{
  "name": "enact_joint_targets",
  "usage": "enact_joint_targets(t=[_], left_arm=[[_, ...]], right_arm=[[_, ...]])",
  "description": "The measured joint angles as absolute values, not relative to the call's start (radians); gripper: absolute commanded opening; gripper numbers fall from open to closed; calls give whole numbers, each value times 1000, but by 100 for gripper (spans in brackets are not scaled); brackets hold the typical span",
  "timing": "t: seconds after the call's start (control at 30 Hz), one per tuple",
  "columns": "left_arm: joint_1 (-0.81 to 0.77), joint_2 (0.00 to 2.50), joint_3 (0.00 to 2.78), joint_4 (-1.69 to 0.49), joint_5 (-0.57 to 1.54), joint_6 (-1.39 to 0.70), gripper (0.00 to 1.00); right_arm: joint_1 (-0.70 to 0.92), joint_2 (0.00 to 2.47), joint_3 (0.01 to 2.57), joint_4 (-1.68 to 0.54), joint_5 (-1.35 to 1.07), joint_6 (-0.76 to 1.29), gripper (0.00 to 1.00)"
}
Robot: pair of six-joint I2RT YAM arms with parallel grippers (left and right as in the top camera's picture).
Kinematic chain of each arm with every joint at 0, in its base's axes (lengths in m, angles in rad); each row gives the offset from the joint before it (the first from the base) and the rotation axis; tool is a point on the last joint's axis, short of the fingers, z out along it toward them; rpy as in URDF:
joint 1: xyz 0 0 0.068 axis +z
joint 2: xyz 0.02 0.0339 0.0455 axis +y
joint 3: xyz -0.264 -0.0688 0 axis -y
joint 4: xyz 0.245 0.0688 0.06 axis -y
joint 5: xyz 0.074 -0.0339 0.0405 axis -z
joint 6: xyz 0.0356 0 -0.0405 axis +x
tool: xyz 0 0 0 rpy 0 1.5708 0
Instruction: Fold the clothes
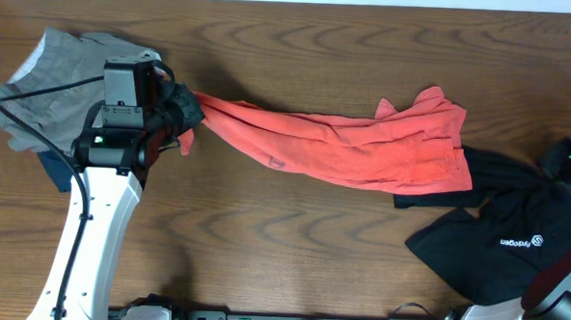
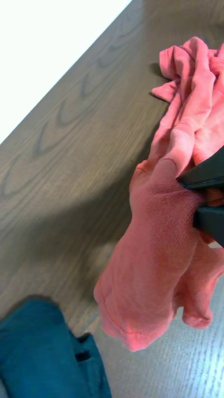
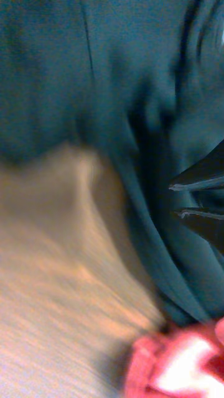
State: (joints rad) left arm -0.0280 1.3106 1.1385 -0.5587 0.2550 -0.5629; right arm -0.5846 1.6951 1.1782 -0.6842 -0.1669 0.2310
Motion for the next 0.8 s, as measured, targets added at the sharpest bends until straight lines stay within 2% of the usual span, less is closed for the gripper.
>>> enact_joint_targets(t=[0.27,0.57,0.8], left_arm=[[-28,1311,1139,-573,255,-560,6],[-28,1311,1139,-574,255,-560,6],[-28,1311,1139,-574,255,-560,6]], right_arm=[[-437,1695,1006,-561,-175,172,6],[-429,1695,850,-360,-165,207,9],[-432,1716,815,-215,-86,227,3]])
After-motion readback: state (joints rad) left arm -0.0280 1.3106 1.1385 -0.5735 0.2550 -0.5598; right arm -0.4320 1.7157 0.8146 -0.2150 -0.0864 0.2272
